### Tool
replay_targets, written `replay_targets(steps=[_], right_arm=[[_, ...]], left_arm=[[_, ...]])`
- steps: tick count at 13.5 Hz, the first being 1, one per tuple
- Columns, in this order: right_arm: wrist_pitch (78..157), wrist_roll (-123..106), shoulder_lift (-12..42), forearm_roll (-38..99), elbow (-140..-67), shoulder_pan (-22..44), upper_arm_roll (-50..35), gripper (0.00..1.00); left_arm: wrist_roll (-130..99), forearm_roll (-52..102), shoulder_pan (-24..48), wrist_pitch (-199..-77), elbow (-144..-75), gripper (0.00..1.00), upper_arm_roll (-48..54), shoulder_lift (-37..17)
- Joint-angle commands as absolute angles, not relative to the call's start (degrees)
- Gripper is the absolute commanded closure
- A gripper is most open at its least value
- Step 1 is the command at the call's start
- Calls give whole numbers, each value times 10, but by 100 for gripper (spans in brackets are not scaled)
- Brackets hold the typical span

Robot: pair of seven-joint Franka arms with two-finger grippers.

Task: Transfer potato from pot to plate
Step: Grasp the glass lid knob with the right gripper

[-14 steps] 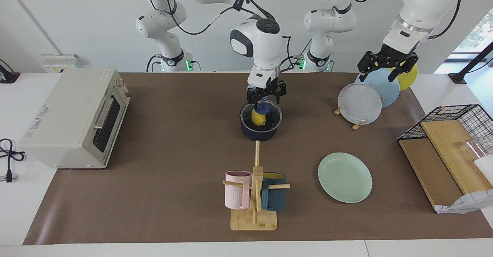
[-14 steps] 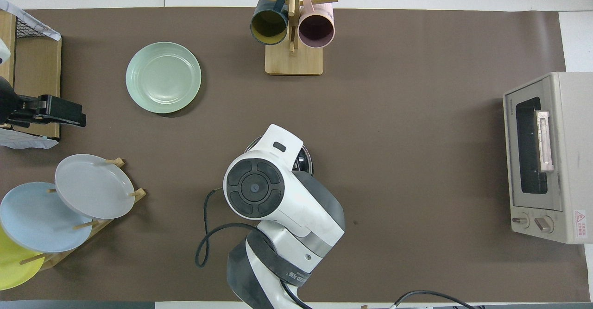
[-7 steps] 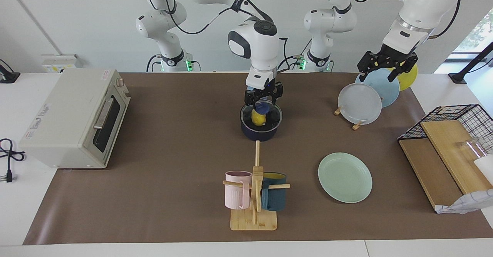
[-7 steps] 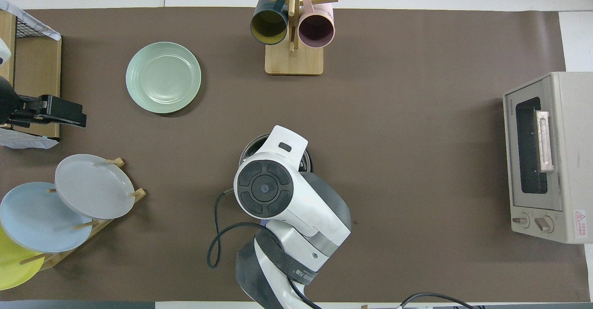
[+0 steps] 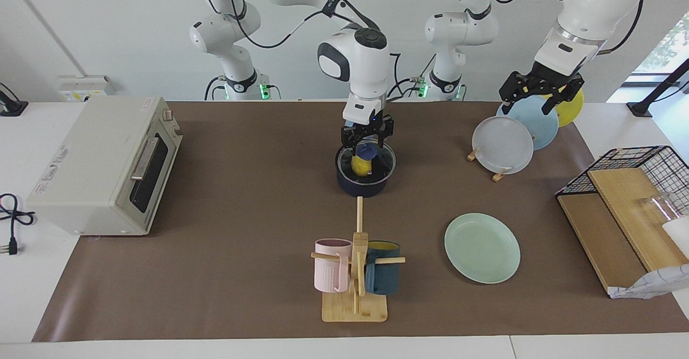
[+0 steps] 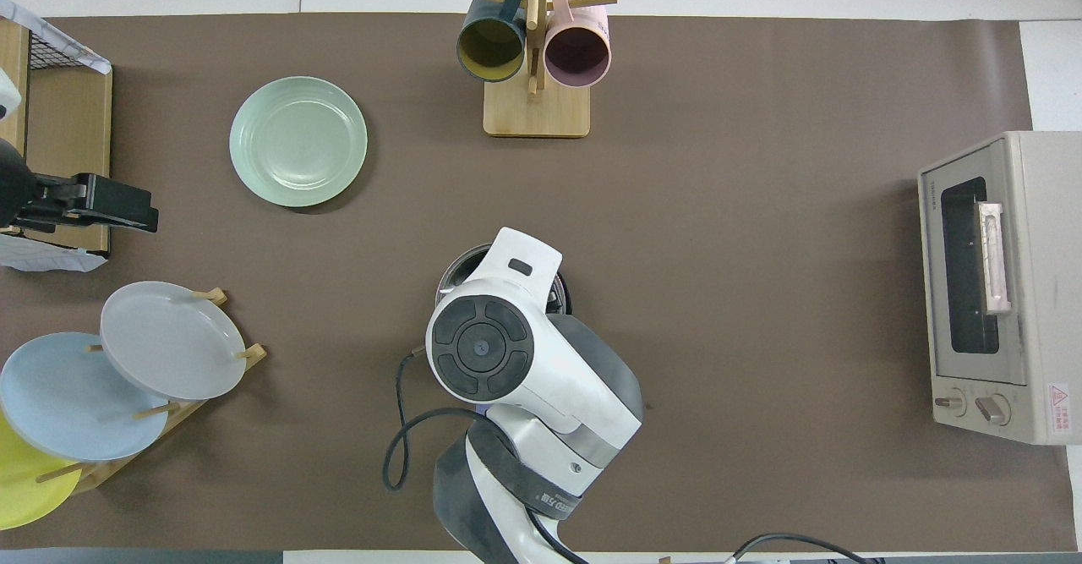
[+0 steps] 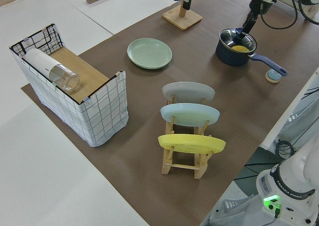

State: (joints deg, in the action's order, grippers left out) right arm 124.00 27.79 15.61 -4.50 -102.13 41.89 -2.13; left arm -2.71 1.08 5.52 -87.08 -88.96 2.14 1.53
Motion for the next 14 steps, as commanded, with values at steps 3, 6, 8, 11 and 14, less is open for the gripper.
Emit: replay_targets(steps=[3,6,8,11,14], right_arm=[[1254,261,146,-54,-1041,410,-24,10],[1266,261,146,-54,-1049,410,-24,11],[1268,260,146,-54,-1049,403,-24,15],[1267,253,146,-52,-1047,402,-24,51],[1260,253,146,-51,-1042,401,-24,60]], left_arm=[[-34,13,57,-882,-906,0,21,25],[-33,12,57,-882,-906,0,21,25],[-33,12,57,-882,-906,0,21,25],[-33,12,57,-882,-906,0,21,25],[-31,13,58,-882,-906,0,21,25]])
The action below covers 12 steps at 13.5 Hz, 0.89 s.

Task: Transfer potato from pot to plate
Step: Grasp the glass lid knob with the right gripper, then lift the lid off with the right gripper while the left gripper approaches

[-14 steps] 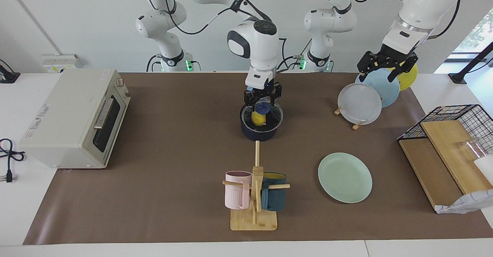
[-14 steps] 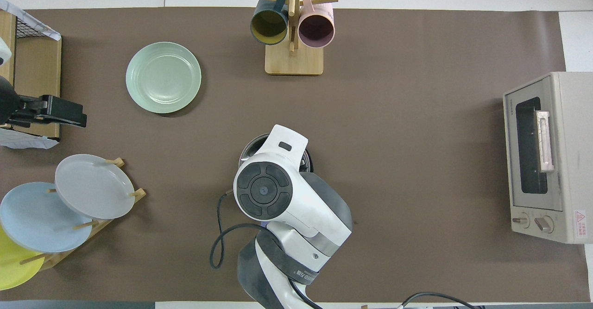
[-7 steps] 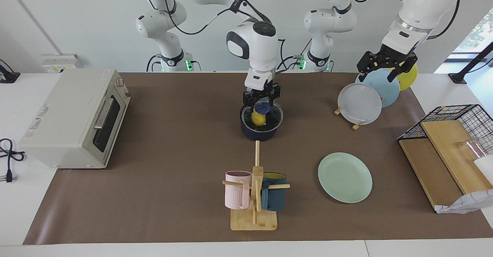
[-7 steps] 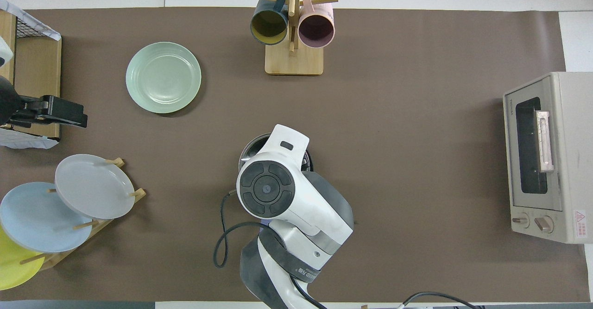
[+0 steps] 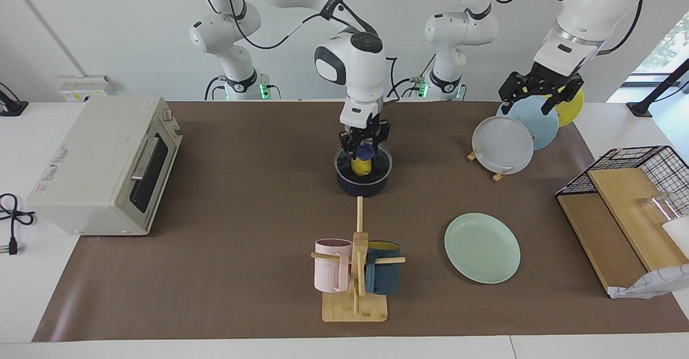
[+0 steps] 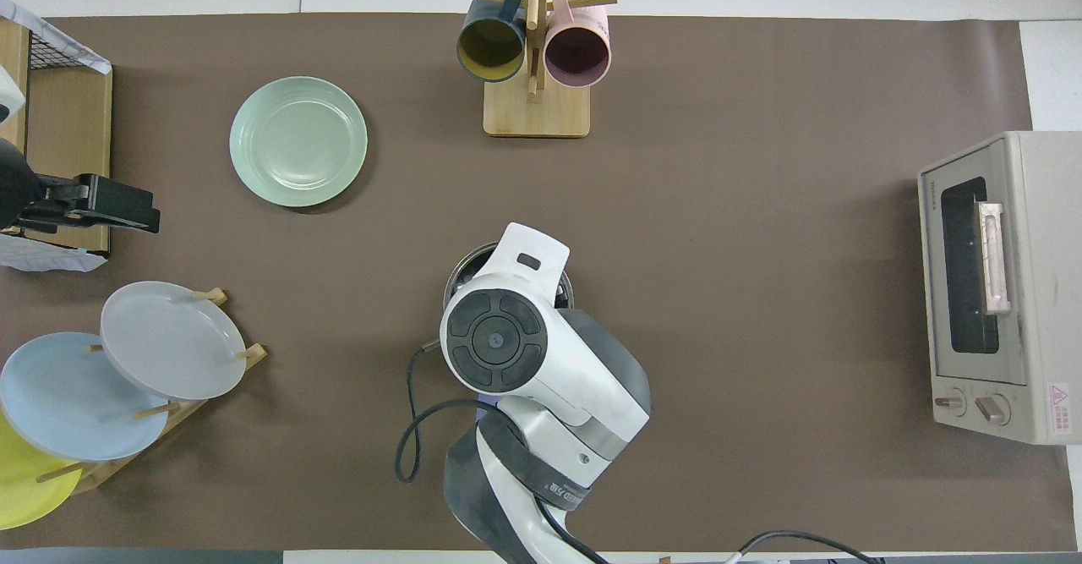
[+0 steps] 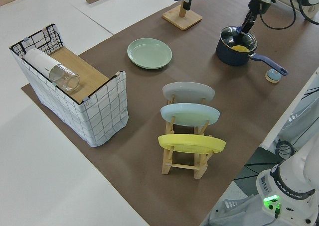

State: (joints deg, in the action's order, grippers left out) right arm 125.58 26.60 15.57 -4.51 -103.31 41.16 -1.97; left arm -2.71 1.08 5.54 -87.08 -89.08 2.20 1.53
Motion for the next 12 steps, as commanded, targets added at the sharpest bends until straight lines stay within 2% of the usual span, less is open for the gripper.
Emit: replay_targets(steps=[1,4,8,10,12], right_arm=[[1259,253,147,-52,-1040,401,-24,60],[1218,243,151,-52,-1010,396,-24,60],[1151,149,152,-42,-972,325,-24,60],[1122,94,144,-31,-974,282,-24,59],[1081,42,131,-6,-976,222,-24,58]], left_arm=[[-29,13,58,-882,-906,0,21,25],[-27,13,58,-882,-906,0,21,25],[-30,13,59,-882,-916,0,22,30],[-36,14,65,-910,-953,0,25,47],[-94,14,107,-966,-1021,0,29,75]])
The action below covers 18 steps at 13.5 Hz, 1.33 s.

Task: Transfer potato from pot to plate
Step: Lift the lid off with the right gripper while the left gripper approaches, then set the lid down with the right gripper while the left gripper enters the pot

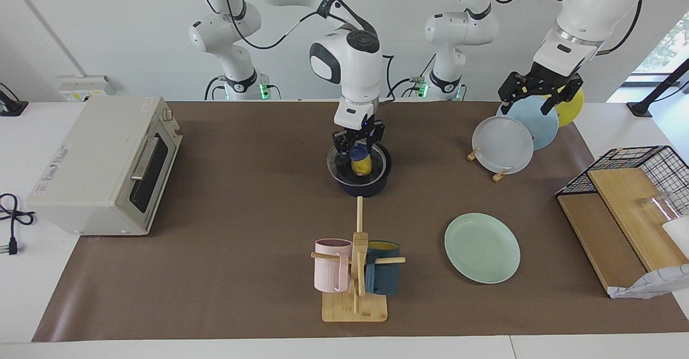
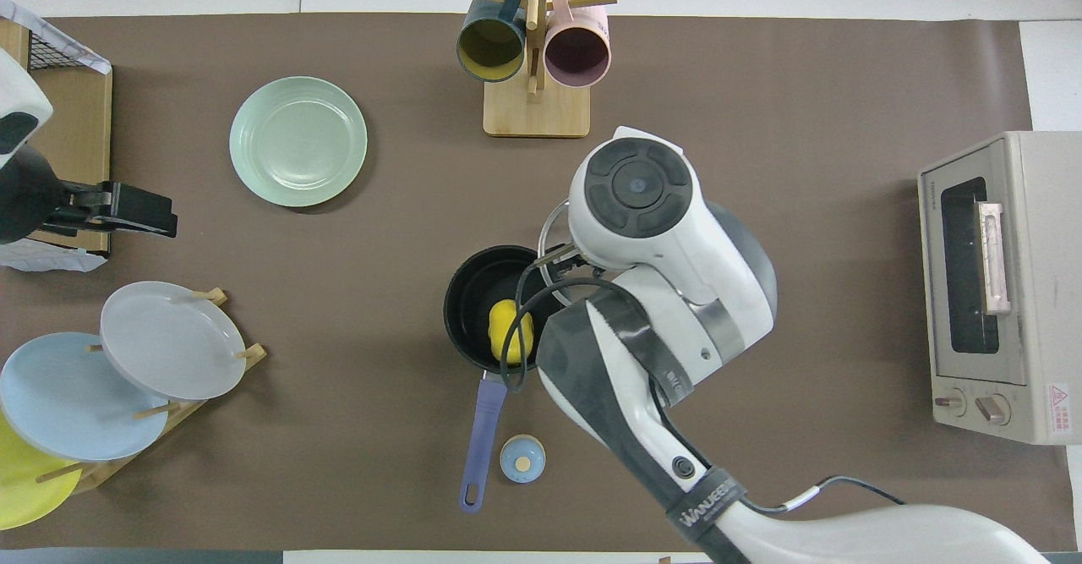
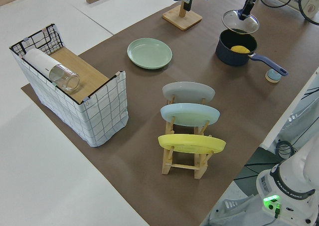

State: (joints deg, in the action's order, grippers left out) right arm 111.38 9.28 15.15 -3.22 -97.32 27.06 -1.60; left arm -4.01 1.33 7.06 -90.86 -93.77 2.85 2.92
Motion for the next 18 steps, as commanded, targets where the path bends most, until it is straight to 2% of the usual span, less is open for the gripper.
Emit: replay_targets(steps=[1,5,7,10,14,16,17,18], right_arm=[[1065,1,127,-3,-980,191,-24,57],[1070,-110,114,-3,-1027,87,-23,54],[1110,-152,100,-3,-1075,57,-23,54],[1236,-189,77,-4,-1172,33,-22,54],[1255,-191,74,-4,-1201,23,-21,53],[1273,-191,73,-4,-1218,8,-22,39],[1274,-191,73,-4,-1220,9,-22,29],[1277,-190,73,-4,-1221,9,-22,13]], left_arm=[[-142,14,139,-982,-1034,0,31,76],[-269,25,244,-1011,-1042,0,31,48],[-327,27,296,-1072,-1069,0,31,36],[-382,31,345,-1144,-1085,0,31,-29],[-402,30,371,-1216,-1095,0,31,-98],[-403,31,380,-1237,-1107,0,30,-111],[-403,31,381,-1244,-1116,0,31,-111],[-402,31,381,-1250,-1123,0,31,-111]])
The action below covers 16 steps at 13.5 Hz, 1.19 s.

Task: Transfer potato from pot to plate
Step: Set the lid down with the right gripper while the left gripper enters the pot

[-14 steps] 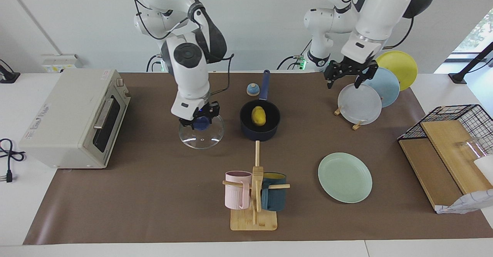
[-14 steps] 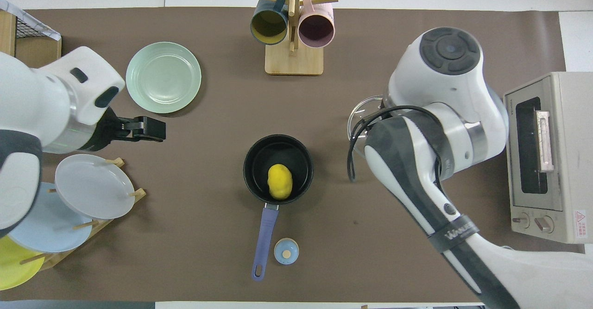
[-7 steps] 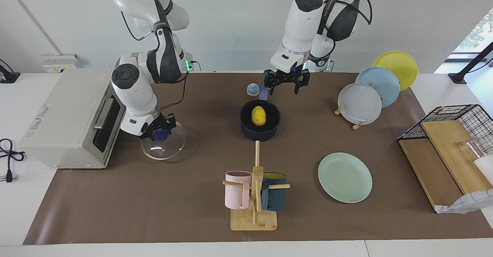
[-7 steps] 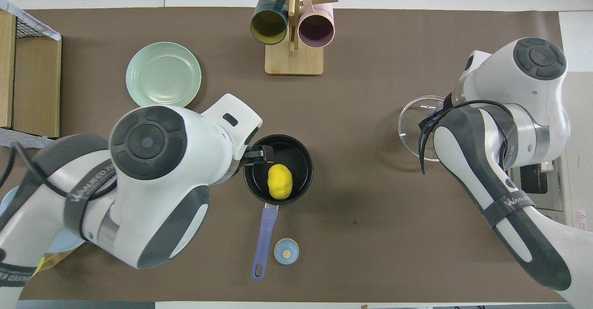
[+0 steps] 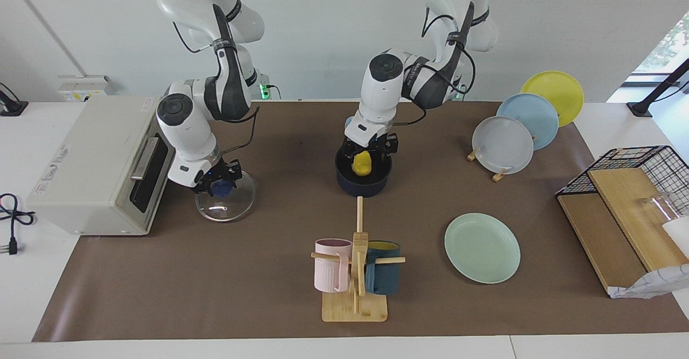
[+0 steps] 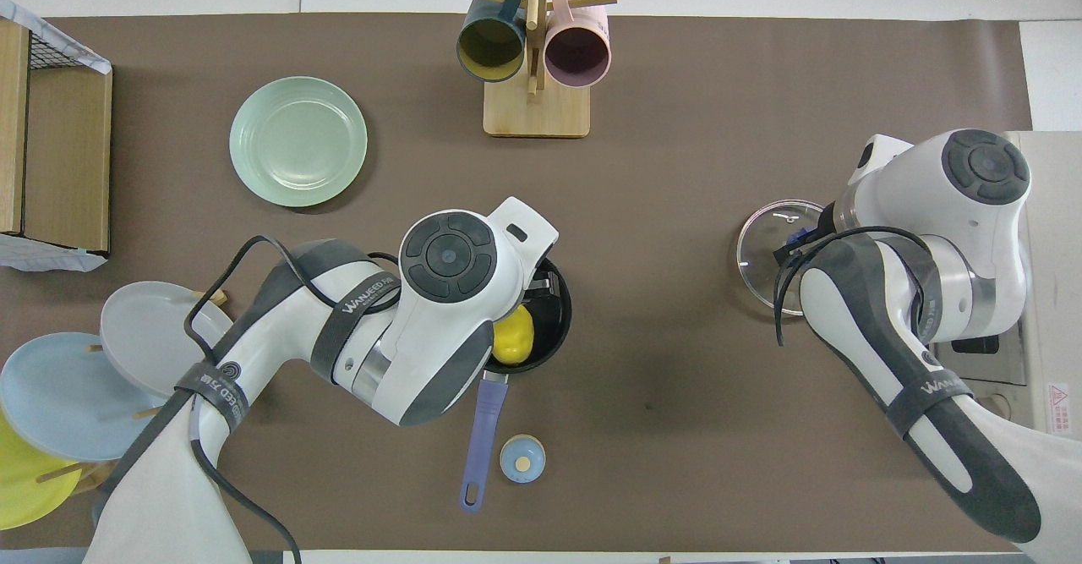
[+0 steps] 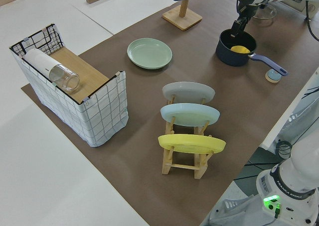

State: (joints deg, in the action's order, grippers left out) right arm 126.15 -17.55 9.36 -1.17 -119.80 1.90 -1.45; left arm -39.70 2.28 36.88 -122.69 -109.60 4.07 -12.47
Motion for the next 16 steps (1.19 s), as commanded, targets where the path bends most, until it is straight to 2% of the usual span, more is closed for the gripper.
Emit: replay_targets(steps=[1,4,12,13,16], right_arm=[[1278,-188,73,-4,-1221,9,-22,0],[1253,-184,72,-4,-1202,11,-23,0],[908,-77,67,-3,-924,15,-28,0],[871,-68,59,-10,-903,21,-27,0],[831,-11,-4,-13,-905,42,-15,0]], left_arm=[[-401,31,381,-1252,-1129,0,31,-111],[-403,31,382,-1271,-1150,0,31,-110],[-411,31,387,-1310,-1173,0,31,-120],[-413,31,390,-1310,-1175,0,31,-120],[-425,31,400,-1328,-1178,0,30,-131]])
